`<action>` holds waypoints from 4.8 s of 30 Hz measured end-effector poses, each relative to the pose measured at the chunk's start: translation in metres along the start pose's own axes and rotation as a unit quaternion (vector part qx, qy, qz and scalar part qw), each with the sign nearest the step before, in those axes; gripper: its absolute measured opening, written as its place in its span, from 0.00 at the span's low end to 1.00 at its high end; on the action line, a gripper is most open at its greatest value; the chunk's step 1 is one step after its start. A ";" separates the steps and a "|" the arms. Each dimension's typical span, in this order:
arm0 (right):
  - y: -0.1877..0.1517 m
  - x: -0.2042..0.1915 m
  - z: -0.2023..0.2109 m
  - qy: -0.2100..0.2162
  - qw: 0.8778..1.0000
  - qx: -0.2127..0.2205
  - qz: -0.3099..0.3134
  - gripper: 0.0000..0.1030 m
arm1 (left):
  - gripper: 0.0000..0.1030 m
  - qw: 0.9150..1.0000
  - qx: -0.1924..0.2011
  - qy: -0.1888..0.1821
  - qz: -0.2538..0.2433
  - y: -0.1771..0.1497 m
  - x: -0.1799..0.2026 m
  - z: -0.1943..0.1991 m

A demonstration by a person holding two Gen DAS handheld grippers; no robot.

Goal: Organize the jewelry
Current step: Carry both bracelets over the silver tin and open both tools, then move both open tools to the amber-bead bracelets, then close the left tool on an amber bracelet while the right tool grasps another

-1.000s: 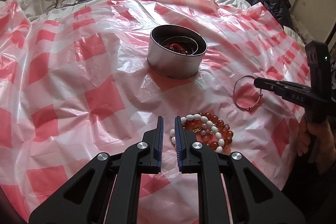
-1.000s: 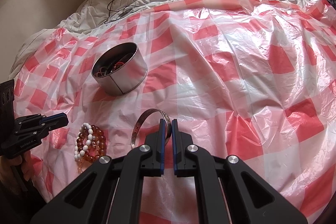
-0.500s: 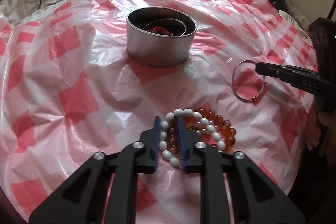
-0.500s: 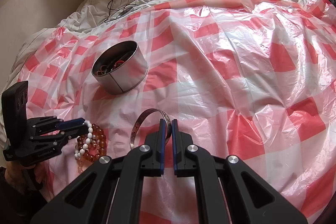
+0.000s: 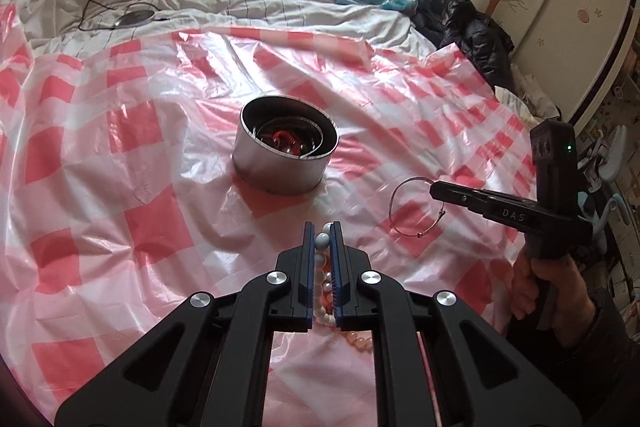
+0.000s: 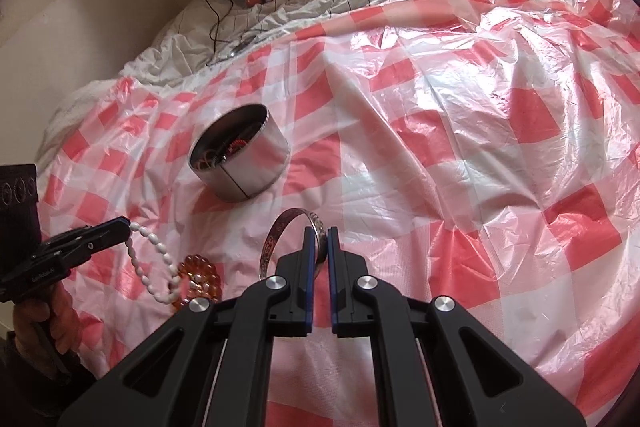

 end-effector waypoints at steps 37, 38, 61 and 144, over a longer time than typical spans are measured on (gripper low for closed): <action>0.084 -0.053 -0.032 0.127 0.989 0.079 0.002 0.07 | 0.39 0.988 0.040 0.135 0.061 0.093 -0.048 -0.047; 0.084 -0.059 -0.038 0.129 0.989 0.072 0.007 0.07 | 0.39 0.988 0.042 0.132 0.062 0.091 -0.049 -0.042; 0.002 -0.052 0.005 0.054 0.998 0.021 0.014 0.65 | 0.59 0.985 -0.027 0.172 -0.012 -0.013 -0.022 -0.007; -0.079 -0.134 -0.066 0.014 0.968 -0.089 0.234 0.09 | 0.24 0.987 -0.062 0.145 0.039 -0.041 -0.042 -0.051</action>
Point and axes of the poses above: each gripper's, at about its wrist camera, not at the fingertips, and z roughly against the way its jaws point, x to its right, y to its top, the point moved 5 cm from there along -z, roughly the way its jaws point, and after that the axes turned 1 degree about x, right-handed, at the moved point
